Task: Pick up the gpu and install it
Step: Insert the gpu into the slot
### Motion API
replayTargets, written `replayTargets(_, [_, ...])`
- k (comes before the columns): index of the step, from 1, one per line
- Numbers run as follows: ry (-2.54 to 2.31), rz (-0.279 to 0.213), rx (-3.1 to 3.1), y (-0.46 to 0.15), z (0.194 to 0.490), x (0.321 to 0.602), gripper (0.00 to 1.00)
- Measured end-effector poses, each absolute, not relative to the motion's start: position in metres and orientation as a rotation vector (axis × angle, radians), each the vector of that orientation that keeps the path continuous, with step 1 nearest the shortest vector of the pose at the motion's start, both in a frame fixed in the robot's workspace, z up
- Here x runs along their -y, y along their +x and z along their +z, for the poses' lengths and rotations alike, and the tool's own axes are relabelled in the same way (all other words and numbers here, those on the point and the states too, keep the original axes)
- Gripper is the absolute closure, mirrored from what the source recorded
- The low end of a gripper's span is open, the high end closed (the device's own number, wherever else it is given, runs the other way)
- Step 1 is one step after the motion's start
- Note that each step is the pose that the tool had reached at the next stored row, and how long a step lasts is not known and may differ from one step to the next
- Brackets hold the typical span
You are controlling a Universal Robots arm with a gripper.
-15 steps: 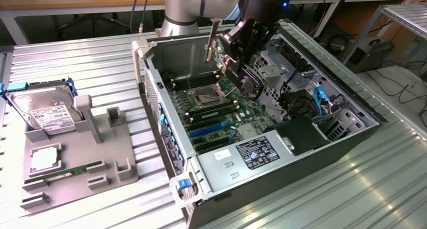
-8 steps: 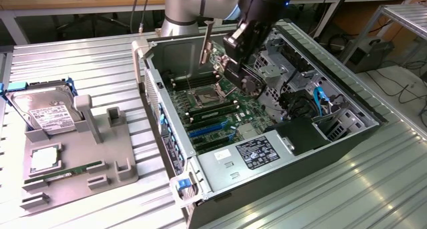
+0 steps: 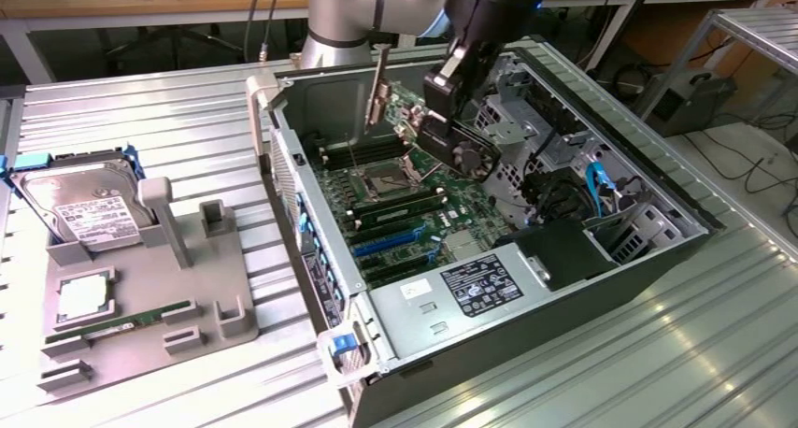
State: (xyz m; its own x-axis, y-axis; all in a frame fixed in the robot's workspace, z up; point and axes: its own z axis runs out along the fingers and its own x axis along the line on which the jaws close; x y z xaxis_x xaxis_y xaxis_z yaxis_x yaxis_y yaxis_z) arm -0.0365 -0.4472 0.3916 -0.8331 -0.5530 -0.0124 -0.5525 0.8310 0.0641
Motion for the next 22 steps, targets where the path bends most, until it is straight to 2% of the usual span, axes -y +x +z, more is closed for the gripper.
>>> replayTargets(22, [1.693, -0.089, 2.628, -0.0364, 0.3854, 0.4472, 0.74])
